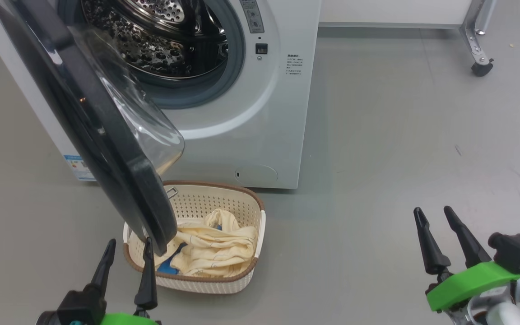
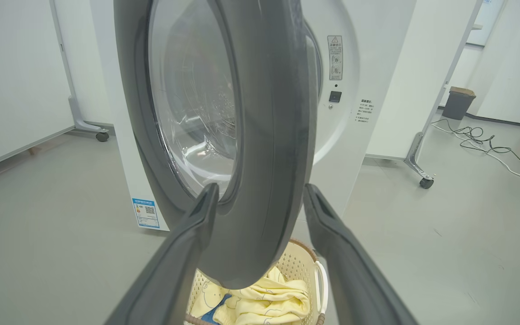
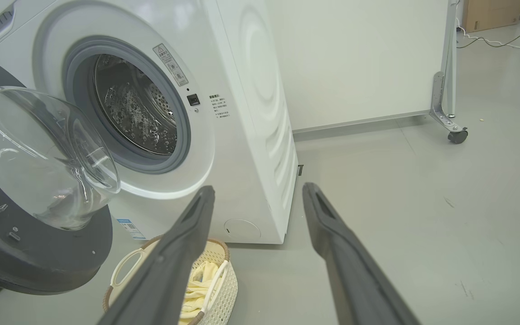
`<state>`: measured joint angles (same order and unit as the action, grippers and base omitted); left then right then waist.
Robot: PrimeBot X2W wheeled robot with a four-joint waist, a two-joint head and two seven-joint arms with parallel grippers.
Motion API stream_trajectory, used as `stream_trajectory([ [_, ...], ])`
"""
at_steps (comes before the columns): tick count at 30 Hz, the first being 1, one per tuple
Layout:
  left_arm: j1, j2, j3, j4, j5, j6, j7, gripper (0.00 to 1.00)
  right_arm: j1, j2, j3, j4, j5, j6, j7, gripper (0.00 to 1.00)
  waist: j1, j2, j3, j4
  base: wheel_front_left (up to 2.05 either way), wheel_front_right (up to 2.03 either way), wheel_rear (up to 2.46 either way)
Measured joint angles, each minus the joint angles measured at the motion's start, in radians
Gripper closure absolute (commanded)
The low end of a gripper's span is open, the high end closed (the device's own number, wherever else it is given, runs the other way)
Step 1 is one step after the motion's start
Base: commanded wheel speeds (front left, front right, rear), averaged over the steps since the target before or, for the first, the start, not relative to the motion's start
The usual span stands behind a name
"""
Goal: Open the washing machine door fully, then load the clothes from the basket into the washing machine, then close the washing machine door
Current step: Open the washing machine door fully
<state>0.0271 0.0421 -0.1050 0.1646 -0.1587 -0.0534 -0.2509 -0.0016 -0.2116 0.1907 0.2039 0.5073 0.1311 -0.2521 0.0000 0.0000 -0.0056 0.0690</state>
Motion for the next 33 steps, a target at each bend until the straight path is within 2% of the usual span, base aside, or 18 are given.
stream_trajectory([
  [13, -0.001, 0.0, -0.001, 0.001, 0.0, 0.0, 0.0, 0.0, 0.0, 0.0, -0.007, 0.0, -0.007, 0.0, 0.0, 0.0, 0.0, 0.0, 0.011, 0.001, 0.0, 0.0, 0.0],
  [14, -0.001, 0.0, -0.001, 0.001, 0.0, 0.0, 0.0, 0.12, -0.001, 0.0, -0.007, 0.0, -0.007, 0.0, 0.0, 0.0, 0.0, 0.0, 0.013, 0.001, 0.0, 0.0, 0.0],
  [16, -0.001, 0.0, -0.001, 0.003, -0.001, -0.001, 0.0, 1.0, -0.001, 0.001, -0.007, 0.0, -0.007, 0.0, 0.0, 0.0, 0.0001, 0.0, 0.013, 0.001, 0.0, 0.0, 0.0],
  [25, -0.001, 0.0, 0.004, -0.001, -0.01, -0.009, 0.0, 1.0, -0.001, 0.009, -0.007, 0.001, -0.007, 0.0, 0.0, 0.0, 0.0, 0.0, 0.01, 0.002, 0.0, 0.0, 0.0],
  [33, -0.005, -0.001, 0.053, -0.089, -0.036, -0.008, 0.0, 1.0, -0.001, 0.009, -0.008, 0.001, -0.022, 0.0, 0.0, 0.0, 0.0, 0.0, 0.016, 0.002, 0.0, 0.0, 0.0],
])
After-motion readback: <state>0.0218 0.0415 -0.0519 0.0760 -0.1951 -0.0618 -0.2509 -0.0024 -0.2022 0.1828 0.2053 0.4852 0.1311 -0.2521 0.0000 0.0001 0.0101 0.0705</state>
